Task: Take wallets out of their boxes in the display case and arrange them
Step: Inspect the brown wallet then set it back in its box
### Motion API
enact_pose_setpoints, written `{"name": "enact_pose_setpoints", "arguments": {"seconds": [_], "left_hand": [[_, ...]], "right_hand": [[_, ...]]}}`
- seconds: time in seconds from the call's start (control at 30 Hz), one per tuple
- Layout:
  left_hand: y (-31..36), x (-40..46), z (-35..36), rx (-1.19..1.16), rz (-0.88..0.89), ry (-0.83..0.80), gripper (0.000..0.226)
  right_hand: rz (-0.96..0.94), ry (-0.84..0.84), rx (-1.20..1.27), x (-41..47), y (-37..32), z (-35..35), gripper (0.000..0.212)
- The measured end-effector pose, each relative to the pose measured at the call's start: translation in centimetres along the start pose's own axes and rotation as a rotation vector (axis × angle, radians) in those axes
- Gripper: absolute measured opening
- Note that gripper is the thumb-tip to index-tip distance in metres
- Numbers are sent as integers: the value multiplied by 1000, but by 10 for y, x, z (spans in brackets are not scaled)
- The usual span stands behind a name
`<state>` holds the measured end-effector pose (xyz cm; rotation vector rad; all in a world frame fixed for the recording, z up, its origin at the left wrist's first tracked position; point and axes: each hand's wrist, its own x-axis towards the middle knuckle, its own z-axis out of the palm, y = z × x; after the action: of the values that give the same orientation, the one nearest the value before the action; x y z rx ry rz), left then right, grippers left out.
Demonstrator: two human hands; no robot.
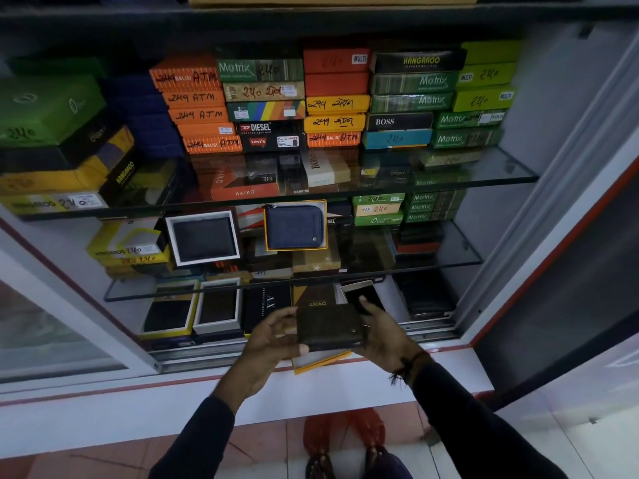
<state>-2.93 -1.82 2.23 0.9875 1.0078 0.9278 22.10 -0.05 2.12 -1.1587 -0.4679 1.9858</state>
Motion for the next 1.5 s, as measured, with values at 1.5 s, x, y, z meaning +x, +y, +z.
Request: {"name": "enact_pose_setpoints", "arguments": {"seconds": [1.5], "left_hand": [[-51, 26, 13, 740, -201, 528, 23]], "right_hand": [[-141, 510, -1052, 61, 31, 10, 29]]}}
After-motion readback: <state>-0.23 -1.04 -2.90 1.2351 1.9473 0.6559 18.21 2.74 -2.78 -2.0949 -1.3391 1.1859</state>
